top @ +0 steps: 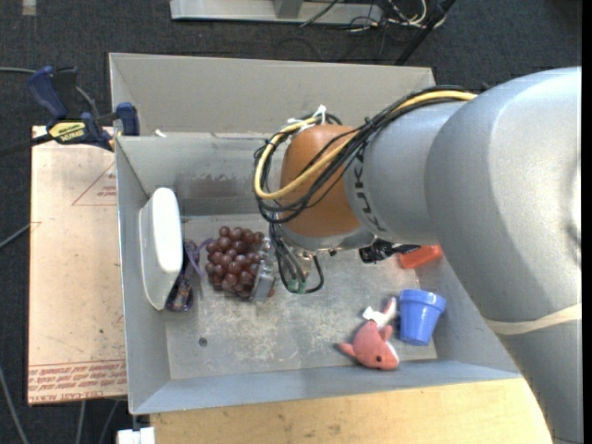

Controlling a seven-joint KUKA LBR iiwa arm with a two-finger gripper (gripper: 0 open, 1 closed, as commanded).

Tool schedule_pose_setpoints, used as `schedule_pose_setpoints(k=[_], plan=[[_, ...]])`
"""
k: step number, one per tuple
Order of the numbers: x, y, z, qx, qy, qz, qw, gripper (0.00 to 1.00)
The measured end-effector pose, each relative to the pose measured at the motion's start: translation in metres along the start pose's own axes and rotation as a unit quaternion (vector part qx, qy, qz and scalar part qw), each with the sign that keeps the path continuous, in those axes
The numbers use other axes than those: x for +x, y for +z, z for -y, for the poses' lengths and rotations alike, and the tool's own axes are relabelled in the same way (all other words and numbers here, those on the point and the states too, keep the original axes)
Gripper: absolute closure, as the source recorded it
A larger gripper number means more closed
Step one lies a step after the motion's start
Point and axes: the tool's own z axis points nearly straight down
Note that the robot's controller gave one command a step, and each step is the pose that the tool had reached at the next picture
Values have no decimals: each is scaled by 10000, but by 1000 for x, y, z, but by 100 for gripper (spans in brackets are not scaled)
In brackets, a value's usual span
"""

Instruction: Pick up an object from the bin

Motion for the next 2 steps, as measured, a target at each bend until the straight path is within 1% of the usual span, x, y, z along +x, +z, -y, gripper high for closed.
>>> schedule_pose_setpoints(k=[2], plan=[[1,-18,0,2,-4,-11,10000,100]])
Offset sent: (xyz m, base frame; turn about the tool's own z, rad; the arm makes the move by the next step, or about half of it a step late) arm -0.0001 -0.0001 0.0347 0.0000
